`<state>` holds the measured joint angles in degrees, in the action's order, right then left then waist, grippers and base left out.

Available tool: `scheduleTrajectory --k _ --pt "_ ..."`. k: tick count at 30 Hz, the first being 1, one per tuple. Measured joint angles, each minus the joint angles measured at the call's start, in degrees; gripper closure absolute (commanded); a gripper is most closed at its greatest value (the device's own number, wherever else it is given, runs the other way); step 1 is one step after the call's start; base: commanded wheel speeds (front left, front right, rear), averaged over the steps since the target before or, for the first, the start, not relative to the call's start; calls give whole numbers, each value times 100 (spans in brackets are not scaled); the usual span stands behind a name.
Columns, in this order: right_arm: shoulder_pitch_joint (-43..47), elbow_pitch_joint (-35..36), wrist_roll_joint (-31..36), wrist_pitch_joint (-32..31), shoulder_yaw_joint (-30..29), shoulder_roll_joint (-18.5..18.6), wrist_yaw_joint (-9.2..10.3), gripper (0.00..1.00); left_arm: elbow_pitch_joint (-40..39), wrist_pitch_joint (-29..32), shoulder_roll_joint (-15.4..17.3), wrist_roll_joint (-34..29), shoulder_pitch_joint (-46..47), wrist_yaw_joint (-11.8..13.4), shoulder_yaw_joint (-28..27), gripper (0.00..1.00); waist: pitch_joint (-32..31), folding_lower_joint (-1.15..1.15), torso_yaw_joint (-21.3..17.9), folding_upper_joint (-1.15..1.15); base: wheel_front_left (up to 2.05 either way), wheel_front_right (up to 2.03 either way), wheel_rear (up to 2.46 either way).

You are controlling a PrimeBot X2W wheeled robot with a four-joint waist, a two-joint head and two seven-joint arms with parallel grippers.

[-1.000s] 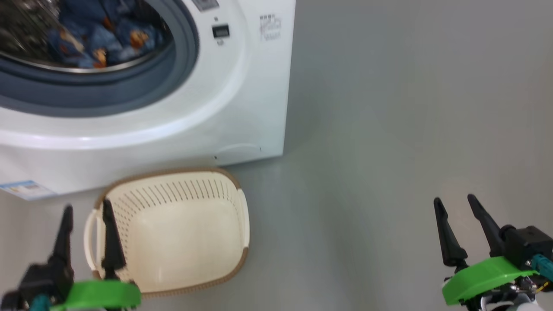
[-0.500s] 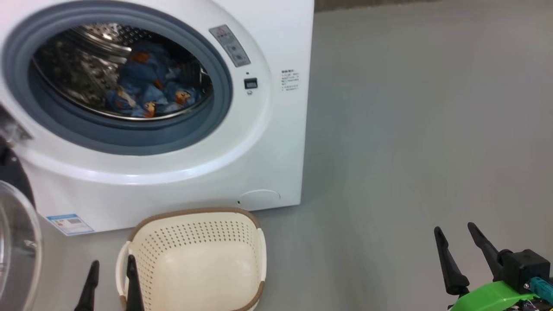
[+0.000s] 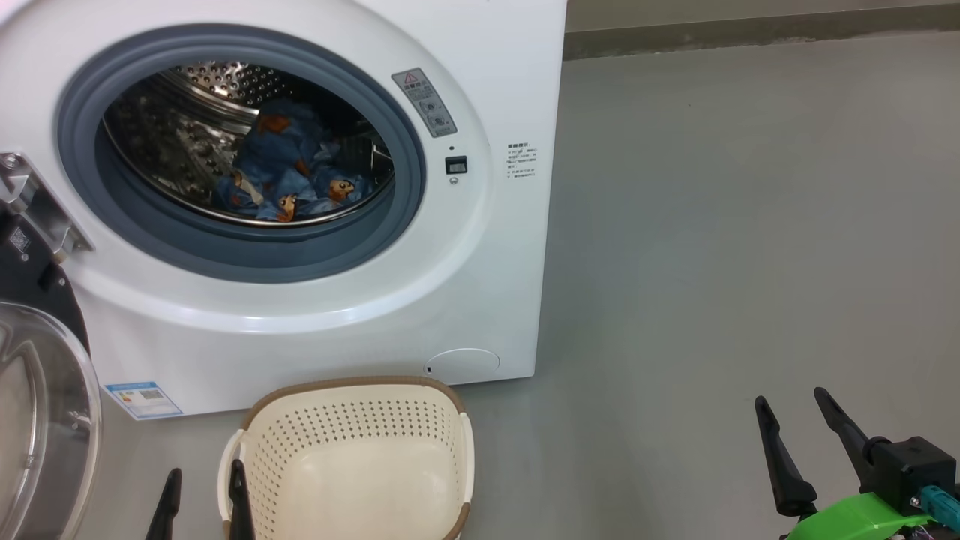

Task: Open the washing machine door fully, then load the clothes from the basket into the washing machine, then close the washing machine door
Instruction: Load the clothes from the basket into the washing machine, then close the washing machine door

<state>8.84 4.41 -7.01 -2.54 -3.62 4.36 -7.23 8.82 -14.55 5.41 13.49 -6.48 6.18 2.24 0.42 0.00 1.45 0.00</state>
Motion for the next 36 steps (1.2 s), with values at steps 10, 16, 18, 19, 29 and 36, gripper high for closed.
scheduleTrajectory --k 10,16,18,19,29,36 --pt "2 46 4 -43 2 -31 0 0 5 0 51 -7 3 -9 89 0 -16 0 -28 0 0 0 0" --pt "3 57 4 -51 2 -46 0 0 20 -1 56 -7 13 -9 133 0 -5 0 -36 0 0 0 0" --pt "3 58 4 -51 1 -51 0 0 31 -1 57 -8 14 -9 144 0 -1 0 -28 0 0 0 0" --pt "3 59 4 -52 0 -52 0 0 31 -1 57 -8 14 -9 149 0 0 0 -23 0 0 0 0" --pt "5 89 4 -92 -4 -55 0 0 60 -7 54 -55 16 0 192 0 14 0 23 0 -34 34 0" --pt "5 97 4 -93 -8 -52 0 0 78 -7 54 -55 40 -1 205 0 21 0 37 0 -144 144 0"
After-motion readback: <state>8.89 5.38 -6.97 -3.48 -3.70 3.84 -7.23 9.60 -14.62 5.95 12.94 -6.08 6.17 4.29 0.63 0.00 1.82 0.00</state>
